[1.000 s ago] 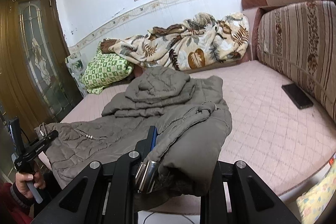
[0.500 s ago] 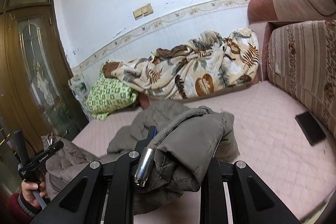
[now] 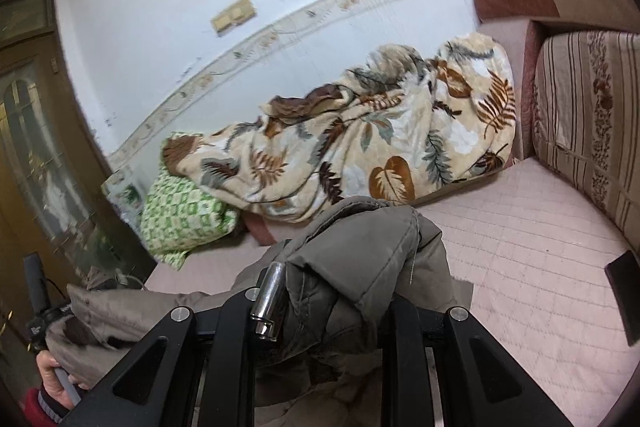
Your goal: Fold large clothes
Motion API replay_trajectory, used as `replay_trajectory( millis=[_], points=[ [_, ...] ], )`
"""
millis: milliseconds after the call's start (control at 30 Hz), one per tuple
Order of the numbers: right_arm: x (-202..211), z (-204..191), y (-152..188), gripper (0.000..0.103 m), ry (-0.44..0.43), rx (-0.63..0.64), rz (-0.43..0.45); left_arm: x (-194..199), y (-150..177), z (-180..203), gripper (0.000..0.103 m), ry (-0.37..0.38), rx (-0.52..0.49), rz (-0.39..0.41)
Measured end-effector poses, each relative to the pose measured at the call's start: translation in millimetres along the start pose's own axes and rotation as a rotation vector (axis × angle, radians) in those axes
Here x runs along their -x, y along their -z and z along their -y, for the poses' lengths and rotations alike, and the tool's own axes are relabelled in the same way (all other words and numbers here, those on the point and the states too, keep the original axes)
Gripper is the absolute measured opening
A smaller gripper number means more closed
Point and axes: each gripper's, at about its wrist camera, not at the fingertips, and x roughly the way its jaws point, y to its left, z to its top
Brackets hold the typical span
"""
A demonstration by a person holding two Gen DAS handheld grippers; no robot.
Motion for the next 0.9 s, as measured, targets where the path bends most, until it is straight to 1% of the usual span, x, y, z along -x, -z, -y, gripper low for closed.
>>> replay_trajectory(
  millis=[133, 200, 367, 500, 633, 700, 800, 833, 900],
  points=[
    [-42, 22, -10, 0.022, 0.025, -0.048, -0.038, -17, -22, -7, 0.06, -0.015, -0.008, 0.022],
    [-63, 31, -13, 0.022, 0.038, -0.065, -0.066, -23, -28, -6, 0.061, -0.051, -0.036, 0.051],
    [-108, 54, -16, 0.022, 0.095, -0.112, -0.114, -30, -38, -17, 0.061, -0.099, -0.064, 0.091],
    [-136, 71, -13, 0.022, 0.136, -0.141, -0.155, -32, -32, -25, 0.061, -0.096, -0.073, 0.081],
    [-161, 86, -8, 0.023, 0.181, -0.168, -0.199, -41, -14, -16, 0.061, -0.076, -0.142, 0.051],
    [-168, 93, -5, 0.027, 0.188, -0.203, -0.218, -46, -3, -8, 0.061, -0.062, -0.169, 0.033],
    [-171, 108, 0, 0.037, 0.144, -0.301, -0.238, -57, 14, 7, 0.061, -0.041, -0.214, -0.005],
    [-169, 112, 1, 0.045, 0.122, -0.33, -0.239, -60, 20, 12, 0.061, -0.039, -0.231, -0.016],
    [-162, 114, 1, 0.052, 0.088, -0.357, -0.235, -66, 30, 20, 0.061, -0.028, -0.257, -0.033]
  ],
)
